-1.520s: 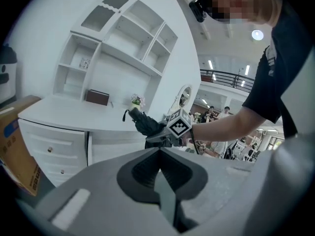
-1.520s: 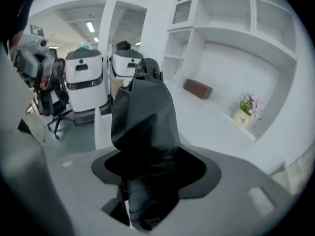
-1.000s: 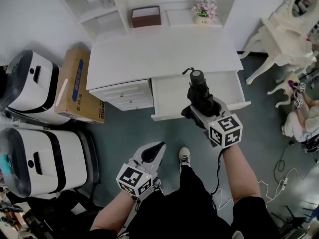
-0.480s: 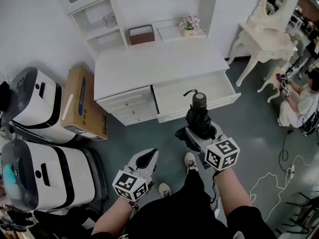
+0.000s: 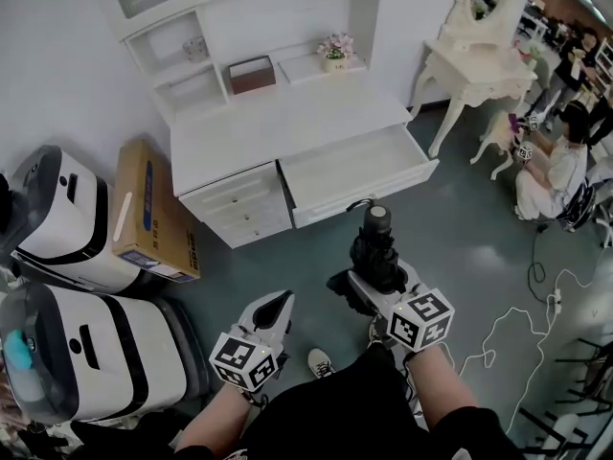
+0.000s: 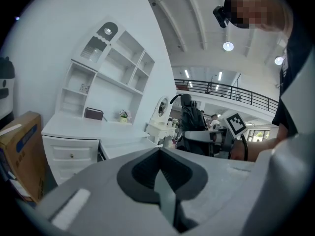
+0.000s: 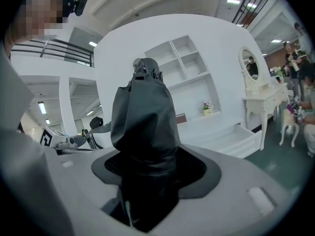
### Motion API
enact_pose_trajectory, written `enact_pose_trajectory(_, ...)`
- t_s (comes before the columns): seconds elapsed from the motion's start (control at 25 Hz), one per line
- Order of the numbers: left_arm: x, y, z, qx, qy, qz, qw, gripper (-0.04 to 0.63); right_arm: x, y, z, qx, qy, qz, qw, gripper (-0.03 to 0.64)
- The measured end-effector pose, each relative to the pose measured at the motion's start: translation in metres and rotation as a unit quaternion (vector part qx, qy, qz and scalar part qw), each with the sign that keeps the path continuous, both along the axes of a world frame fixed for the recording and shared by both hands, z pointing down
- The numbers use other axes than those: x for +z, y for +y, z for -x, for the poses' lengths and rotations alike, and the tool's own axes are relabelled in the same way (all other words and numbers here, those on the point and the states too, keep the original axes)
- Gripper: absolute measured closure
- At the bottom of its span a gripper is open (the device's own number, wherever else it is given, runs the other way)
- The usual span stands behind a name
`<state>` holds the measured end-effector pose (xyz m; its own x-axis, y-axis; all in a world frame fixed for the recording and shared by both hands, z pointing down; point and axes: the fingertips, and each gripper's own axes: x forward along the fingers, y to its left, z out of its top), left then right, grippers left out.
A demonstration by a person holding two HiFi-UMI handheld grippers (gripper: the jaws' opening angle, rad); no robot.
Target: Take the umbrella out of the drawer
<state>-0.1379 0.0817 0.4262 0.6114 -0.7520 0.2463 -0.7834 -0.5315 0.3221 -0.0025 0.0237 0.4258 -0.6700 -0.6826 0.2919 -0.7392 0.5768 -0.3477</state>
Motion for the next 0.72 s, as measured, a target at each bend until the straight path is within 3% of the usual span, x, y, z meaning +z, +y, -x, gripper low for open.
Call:
enact_pose_trajectory(0.36,-0.005,0.022,-0.025,0.021,0.006,-0.004,0.9998,0.595,-0.011,0.051,-0.024,0.013,-0.013,-0.002,1.000,0.310)
enact_pose_trajectory(0.72,-0.013,0.040,-0.079,0.018,0.002,-0.004,0.9998,0.595,-0.012,0.078,-0.066,-0.008,-0.022,0.006,1.000,0.310)
